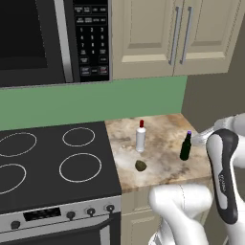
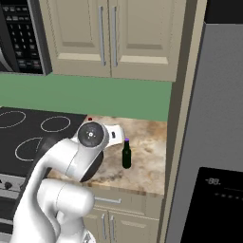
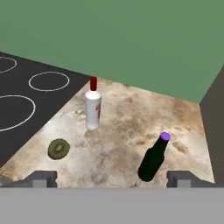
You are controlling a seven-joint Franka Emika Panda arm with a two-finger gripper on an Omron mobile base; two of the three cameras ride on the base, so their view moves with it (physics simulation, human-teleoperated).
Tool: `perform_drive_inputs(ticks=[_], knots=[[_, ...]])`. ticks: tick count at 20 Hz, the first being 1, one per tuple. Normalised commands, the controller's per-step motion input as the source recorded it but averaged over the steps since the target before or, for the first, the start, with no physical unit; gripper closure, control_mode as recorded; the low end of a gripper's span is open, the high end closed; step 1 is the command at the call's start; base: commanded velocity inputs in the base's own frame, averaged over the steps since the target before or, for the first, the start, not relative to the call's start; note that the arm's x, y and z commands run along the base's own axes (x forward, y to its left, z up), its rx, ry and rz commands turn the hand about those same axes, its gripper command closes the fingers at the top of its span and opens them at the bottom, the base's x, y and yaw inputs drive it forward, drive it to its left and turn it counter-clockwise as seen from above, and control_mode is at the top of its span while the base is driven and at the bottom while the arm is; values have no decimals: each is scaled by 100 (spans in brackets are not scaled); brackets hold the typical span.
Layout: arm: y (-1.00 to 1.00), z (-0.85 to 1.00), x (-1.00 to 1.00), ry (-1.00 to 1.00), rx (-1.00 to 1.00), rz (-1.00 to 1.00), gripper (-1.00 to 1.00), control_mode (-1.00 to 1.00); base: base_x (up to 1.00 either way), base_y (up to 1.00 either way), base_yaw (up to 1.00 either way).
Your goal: Place the beer and liquor on the top shelf of the fridge to keep them out of children's reach, and place the kiwi on lower shelves for easy access.
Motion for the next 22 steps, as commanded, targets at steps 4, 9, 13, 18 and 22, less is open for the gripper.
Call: perform_drive_inputs(ticks=[4,9,13,18,22], knots=[[0,-38,16,11,-5,-13,-100,-100,0,0,0],[-1,-25,16,12,-2,-21,-100,-100,0,0,0],[-4,-13,18,10,0,-33,-100,-100,0,0,0],[-4,-11,28,11,0,-36,-100,-100,0,0,0],[-8,-15,34,12,0,-35,-100,-100,0,0,0]])
